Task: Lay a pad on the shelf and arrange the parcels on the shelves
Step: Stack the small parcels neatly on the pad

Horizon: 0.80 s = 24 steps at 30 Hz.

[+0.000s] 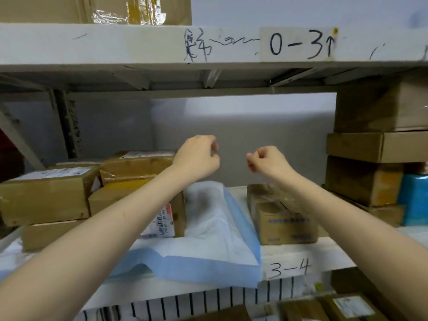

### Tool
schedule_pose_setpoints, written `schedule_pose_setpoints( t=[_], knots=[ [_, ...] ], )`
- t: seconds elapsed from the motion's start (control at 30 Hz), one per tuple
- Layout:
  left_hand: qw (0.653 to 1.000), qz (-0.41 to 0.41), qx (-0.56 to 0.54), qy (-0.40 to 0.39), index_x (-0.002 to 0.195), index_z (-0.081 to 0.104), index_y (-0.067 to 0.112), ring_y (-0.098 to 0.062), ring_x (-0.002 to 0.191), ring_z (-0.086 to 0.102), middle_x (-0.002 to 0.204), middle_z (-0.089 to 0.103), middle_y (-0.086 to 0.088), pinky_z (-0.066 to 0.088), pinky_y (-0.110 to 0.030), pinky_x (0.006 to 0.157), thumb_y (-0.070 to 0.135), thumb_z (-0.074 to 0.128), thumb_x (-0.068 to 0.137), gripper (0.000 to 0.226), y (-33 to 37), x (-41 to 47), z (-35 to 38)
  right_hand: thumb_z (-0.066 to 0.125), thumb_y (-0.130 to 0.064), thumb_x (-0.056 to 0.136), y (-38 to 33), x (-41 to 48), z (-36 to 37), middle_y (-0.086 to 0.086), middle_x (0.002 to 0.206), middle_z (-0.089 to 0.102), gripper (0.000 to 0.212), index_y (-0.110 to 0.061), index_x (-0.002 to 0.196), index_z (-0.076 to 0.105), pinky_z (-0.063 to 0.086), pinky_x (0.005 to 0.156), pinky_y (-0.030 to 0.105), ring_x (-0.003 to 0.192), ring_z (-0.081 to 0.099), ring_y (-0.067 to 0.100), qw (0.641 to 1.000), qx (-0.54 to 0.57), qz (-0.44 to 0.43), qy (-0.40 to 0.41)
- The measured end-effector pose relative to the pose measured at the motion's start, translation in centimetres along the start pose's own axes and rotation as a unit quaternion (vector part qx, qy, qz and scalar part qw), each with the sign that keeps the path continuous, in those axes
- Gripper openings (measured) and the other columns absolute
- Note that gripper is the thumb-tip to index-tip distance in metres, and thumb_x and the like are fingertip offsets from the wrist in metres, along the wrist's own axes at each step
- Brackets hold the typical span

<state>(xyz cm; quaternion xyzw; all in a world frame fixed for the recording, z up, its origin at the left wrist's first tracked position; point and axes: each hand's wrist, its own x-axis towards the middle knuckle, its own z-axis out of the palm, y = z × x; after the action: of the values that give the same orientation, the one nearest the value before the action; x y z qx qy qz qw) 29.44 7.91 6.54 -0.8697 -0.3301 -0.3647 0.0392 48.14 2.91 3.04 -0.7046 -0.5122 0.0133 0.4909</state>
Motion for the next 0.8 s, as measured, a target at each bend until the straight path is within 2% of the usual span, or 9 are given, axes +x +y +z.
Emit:
schedule_pose_setpoints(
  t=[0.07,0.13,0.23,0.3,0.37,0.43,0.57,0.73,0.8],
  knots=[
    [1.000,0.008,-0.019,-0.013,0.093,0.066,0.017,-0.025,0.099,0.060,0.100,0.067,-0.004,0.045,-0.029,0.080,0.014,0.056,0.080,0.016,1.8,0.0,1.1,0.055,-0.035,0.095,1.6,-0.9,-2.0,0.006,0.069,0.072,0.045,-0.011,0.057,0.064,0.052,0.081,0.033,0.074,0.068,0.022,0.999,-0.042,0.012,0.018],
    [0.998,0.004,-0.044,-0.039,0.091,0.066,0.016,-0.024,0.100,0.060,0.102,0.068,-0.004,0.045,-0.029,0.082,0.013,0.057,0.080,0.015,3.6,-0.1,2.5,0.053,-0.036,0.095,3.4,-2.0,-3.8,0.004,0.071,0.071,0.041,-0.014,0.063,0.065,0.054,0.082,0.039,0.073,0.067,0.022,0.996,-0.087,0.022,0.028],
    [0.992,-0.033,-0.083,-0.092,0.091,0.067,0.016,-0.024,0.100,0.062,0.102,0.069,-0.003,0.045,-0.027,0.081,0.015,0.059,0.080,0.014,5.4,-0.3,5.2,0.056,-0.030,0.093,5.6,-3.7,-5.6,0.004,0.091,0.066,0.016,-0.014,0.091,0.060,0.055,0.079,0.042,0.083,0.062,0.022,0.983,-0.176,0.042,0.001],
    [0.983,-0.071,-0.102,-0.133,0.100,0.066,0.015,-0.024,0.105,0.060,0.109,0.067,-0.005,0.043,-0.025,0.081,0.019,0.061,0.082,0.019,6.4,-0.7,7.1,0.056,-0.033,0.092,6.6,-4.8,-6.6,0.002,0.098,0.061,0.021,-0.015,0.103,0.056,0.055,0.077,0.038,0.088,0.060,0.022,0.973,-0.225,0.054,-0.024],
    [0.970,-0.114,-0.113,-0.182,0.114,0.060,0.012,-0.025,0.112,0.056,0.120,0.062,-0.007,0.042,-0.026,0.085,0.027,0.062,0.086,0.032,7.2,-1.2,9.0,0.052,-0.039,0.094,7.3,-5.7,-7.6,0.002,0.089,0.059,0.026,-0.013,0.096,0.056,0.050,0.066,0.032,0.084,0.059,0.024,0.960,-0.266,0.068,-0.044],
    [0.955,-0.162,-0.115,-0.219,0.122,0.052,0.007,-0.028,0.115,0.054,0.127,0.057,-0.011,0.043,-0.029,0.085,0.037,0.059,0.089,0.045,7.7,-1.8,10.3,0.050,-0.041,0.094,7.8,-6.5,-8.2,0.001,0.075,0.055,0.032,-0.014,0.079,0.053,0.042,0.055,0.028,0.074,0.058,0.022,0.952,-0.288,0.081,-0.069],
    [0.922,-0.245,-0.171,-0.246,0.129,0.047,0.004,-0.031,0.118,0.052,0.132,0.052,-0.015,0.045,-0.033,0.091,0.039,0.052,0.094,0.049,8.5,-2.8,11.8,0.048,-0.046,0.096,8.6,-7.7,-8.3,0.000,0.071,0.053,0.037,-0.014,0.076,0.050,0.038,0.050,0.027,0.069,0.056,0.019,0.948,-0.291,0.085,-0.099],
    [0.870,-0.344,-0.237,-0.262,0.126,0.049,0.007,-0.024,0.094,0.050,0.120,0.055,-0.013,0.041,-0.032,0.080,0.045,0.041,0.097,0.049,8.9,-3.9,12.7,0.043,-0.044,0.097,9.5,-8.4,-7.4,-0.002,0.068,0.051,0.040,-0.018,0.066,0.045,0.039,0.054,0.028,0.069,0.055,0.020,0.949,-0.287,0.086,-0.098],
    [0.852,-0.364,-0.276,-0.257,0.108,0.057,0.011,-0.018,0.083,0.047,0.109,0.060,-0.010,0.035,-0.029,0.078,0.042,0.040,0.099,0.036,9.1,-4.2,13.0,0.044,-0.042,0.097,9.8,-8.6,-7.0,-0.001,0.066,0.052,0.041,-0.016,0.066,0.047,0.040,0.053,0.028,0.062,0.053,0.017,0.960,-0.254,0.086,-0.087]
  ],
)
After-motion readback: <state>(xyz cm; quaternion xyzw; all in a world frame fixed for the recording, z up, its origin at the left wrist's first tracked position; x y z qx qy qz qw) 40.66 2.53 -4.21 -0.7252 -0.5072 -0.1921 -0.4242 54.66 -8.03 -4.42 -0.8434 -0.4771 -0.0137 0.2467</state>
